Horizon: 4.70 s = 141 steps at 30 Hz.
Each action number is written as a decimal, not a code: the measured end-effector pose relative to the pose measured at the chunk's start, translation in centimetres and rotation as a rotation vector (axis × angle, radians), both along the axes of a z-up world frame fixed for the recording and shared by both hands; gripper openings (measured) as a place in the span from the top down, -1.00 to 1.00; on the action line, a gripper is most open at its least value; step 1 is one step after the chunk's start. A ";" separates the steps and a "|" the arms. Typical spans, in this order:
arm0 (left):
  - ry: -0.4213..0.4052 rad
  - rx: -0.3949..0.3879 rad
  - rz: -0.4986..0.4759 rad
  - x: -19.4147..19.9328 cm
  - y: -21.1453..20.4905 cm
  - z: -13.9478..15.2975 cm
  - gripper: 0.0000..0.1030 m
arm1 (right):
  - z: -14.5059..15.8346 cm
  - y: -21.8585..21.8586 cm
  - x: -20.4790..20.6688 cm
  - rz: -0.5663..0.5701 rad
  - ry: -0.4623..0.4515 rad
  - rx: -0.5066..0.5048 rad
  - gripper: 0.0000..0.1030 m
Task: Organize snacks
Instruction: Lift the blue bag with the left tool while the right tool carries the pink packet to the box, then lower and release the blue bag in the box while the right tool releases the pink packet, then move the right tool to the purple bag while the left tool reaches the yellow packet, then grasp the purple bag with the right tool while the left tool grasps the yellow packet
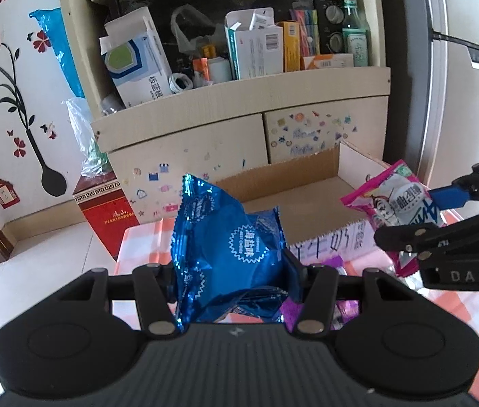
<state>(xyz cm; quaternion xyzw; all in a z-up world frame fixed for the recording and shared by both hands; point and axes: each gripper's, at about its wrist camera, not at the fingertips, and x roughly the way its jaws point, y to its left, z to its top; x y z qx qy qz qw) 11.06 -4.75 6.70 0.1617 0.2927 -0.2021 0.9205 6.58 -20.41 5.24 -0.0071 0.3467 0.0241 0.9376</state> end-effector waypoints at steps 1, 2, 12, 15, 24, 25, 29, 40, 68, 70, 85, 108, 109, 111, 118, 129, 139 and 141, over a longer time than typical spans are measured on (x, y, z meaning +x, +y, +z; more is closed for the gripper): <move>-0.002 0.000 0.002 0.3 -0.1 0.0 -0.06 | 0.1 -0.1 0.2 -0.004 -0.006 -0.003 -0.13; -0.003 0.001 0.002 0.6 -0.2 0.0 -0.06 | 0.2 -0.2 0.5 -0.009 -0.012 -0.002 -0.13; -0.023 0.021 0.024 3.4 -1.5 -0.2 -0.06 | 0.6 -1.7 3.6 -0.081 -0.057 0.047 -0.13; -0.021 0.018 0.034 4.4 -2.0 -0.4 -0.06 | 0.5 -2.2 4.5 -0.105 -0.059 0.059 -0.13; 0.038 -0.031 0.074 8.2 -3.3 -1.3 -0.06 | -0.5 -3.6 7.0 -0.165 -0.034 0.109 -0.13; 0.043 -0.034 0.078 8.5 -3.5 -1.3 -0.06 | -0.6 -3.8 7.3 -0.173 -0.033 0.117 -0.13; 0.063 -0.059 0.086 9.9 -3.9 -1.7 -0.14 | -1.1 -5.0 8.6 -0.219 -0.027 0.170 -0.19; 0.114 -0.115 0.150 10.3 -2.3 -1.2 -0.69 | -1.2 -6.3 8.9 -0.287 -0.019 0.269 -0.76; 0.269 0.047 0.237 2.2 4.2 -3.4 -0.72 | -2.2 -0.6 3.9 0.017 0.247 0.194 -0.84; 0.298 0.040 0.262 1.9 4.5 -4.0 -0.72 | -2.7 -0.3 3.9 0.011 0.272 0.193 -0.84; 0.379 0.061 0.293 1.7 4.4 -7.6 -0.74 | -5.6 1.2 5.3 -0.032 0.356 0.251 -0.85; 0.403 0.014 0.303 1.6 8.3 -7.2 -0.78 | -7.1 2.9 6.5 0.028 0.363 0.113 -0.64; 0.401 0.015 0.308 1.6 8.2 -7.3 -0.78 | -7.1 2.9 6.5 0.033 0.364 0.115 -0.65; 0.404 0.034 0.317 1.7 7.8 -7.7 -0.78 | -7.3 3.1 6.6 0.035 0.370 0.122 -0.66; 0.446 0.042 0.334 1.6 7.3 -9.6 -0.83 | -8.1 3.1 6.5 0.045 0.402 0.134 -0.68; 0.445 0.056 0.288 0.8 7.6 -9.5 -0.77 | -7.8 3.4 5.8 0.133 0.374 0.109 -0.49; 0.437 0.008 0.191 -0.1 7.3 -9.0 0.12 | -7.1 4.4 5.0 0.238 0.342 0.068 -0.46; 0.434 0.005 0.176 0.0 7.3 -8.8 0.15 | -7.0 4.5 5.0 0.241 0.336 0.065 -0.46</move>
